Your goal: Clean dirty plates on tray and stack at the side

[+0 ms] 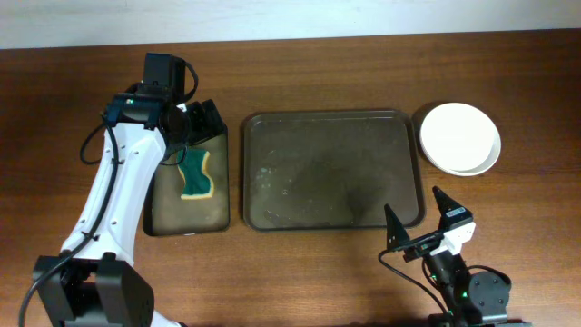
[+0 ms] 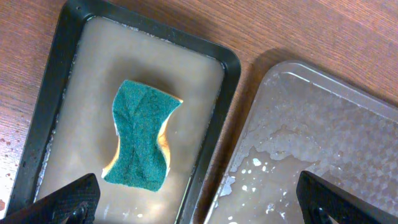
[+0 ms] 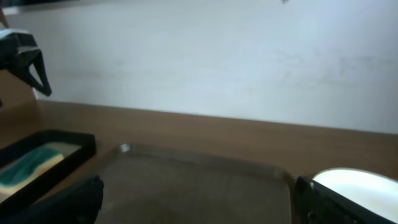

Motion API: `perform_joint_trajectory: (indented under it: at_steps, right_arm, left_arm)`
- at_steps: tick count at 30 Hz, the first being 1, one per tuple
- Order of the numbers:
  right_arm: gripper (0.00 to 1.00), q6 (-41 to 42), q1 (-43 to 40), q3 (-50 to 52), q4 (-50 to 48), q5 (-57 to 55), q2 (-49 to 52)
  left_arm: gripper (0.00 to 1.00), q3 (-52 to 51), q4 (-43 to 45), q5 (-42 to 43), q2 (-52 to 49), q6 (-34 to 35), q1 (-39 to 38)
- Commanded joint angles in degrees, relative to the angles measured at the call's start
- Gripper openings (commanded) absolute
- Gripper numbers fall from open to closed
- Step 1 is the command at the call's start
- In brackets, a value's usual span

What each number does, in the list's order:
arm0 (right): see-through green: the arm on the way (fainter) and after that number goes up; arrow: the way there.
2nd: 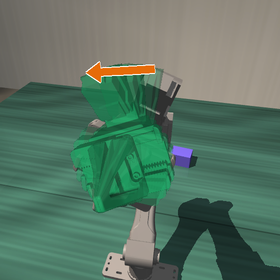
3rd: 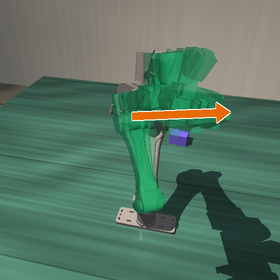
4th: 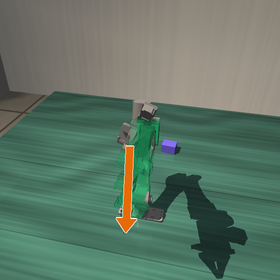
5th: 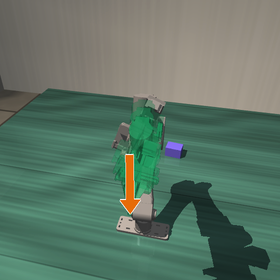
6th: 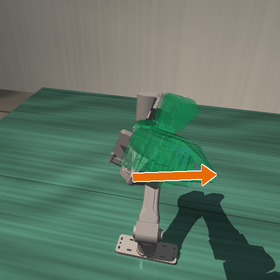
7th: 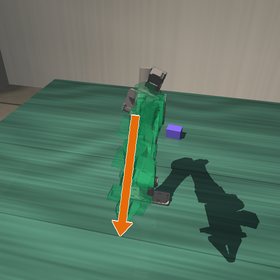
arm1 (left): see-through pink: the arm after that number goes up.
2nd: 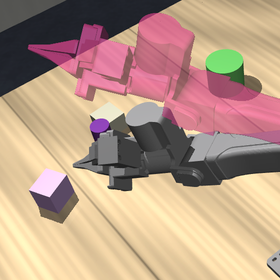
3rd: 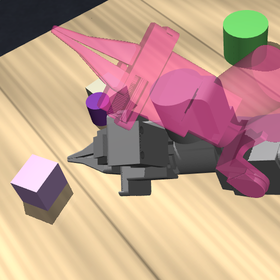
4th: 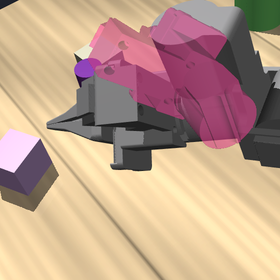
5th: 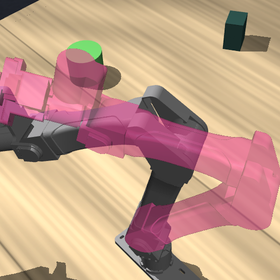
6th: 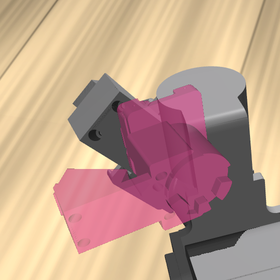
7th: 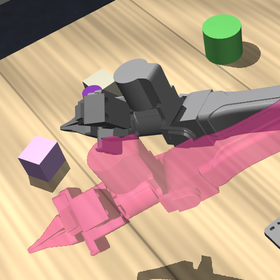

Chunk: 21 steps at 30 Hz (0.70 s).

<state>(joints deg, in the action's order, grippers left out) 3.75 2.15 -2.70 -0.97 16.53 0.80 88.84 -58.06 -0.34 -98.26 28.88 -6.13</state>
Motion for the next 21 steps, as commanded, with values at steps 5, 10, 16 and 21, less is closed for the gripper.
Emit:
perform_joint_trajectory:
  at_steps: [5,10,16,21]
  right_arm:
    - [0.98,-0.50,0.39,2.38,-1.03,-6.58,-0.61]
    - [0.98,-0.90,0.39,2.38,5.14,-11.58,-0.61]
    - [0.98,-5.03,0.35,2.38,5.27,-12.15,-0.61]
    - [0.98,-5.03,0.35,2.38,5.27,-12.31,-0.61]
  left_arm:
    - [0.99,0.46,-0.09,0.39,-0.17,-0.74,0.02]
    - [0.99,0.46,-0.09,0.39,-0.17,-0.74,0.02]
    - [0.99,0.46,-0.09,0.39,-0.17,-0.74,0.02]
    - [0.99,0.46,-0.09,0.39,-0.17,-0.74,0.02]
